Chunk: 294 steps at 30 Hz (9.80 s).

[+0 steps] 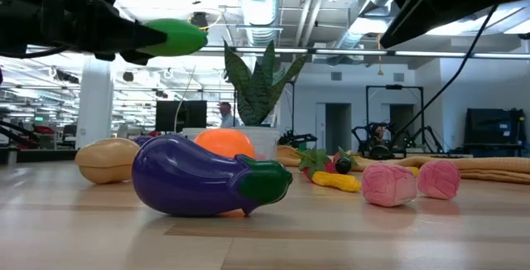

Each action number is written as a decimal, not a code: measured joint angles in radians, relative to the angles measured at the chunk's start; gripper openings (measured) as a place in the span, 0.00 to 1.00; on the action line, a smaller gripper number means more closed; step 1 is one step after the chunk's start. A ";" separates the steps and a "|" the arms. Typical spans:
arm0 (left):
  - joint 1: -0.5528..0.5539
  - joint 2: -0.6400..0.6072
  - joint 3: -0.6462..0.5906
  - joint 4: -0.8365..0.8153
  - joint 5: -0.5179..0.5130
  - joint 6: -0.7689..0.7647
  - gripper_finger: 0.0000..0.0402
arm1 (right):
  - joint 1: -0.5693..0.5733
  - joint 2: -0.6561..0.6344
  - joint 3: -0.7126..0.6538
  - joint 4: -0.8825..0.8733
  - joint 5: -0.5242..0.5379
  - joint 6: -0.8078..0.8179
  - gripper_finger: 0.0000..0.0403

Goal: Pick and placing Produce into tupperware
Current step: Put the green corn into the transparent bin, then put the top yellow corn into the transparent bin

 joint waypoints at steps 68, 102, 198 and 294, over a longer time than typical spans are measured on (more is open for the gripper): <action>0.222 0.621 0.408 -0.170 -0.045 -0.160 0.66 | 0.003 0.000 0.000 -0.009 -0.003 -0.017 0.30; 0.065 -0.016 0.408 -0.857 0.348 -0.081 0.72 | 0.027 0.000 -0.270 0.075 0.128 0.184 0.30; -0.510 -0.105 0.407 -1.120 -0.237 -0.492 0.72 | -0.353 0.159 -0.458 0.689 -0.425 -0.145 0.13; -0.510 -0.105 0.194 -1.057 -0.632 -0.563 0.72 | -0.708 0.428 0.124 0.670 -0.623 -0.486 0.15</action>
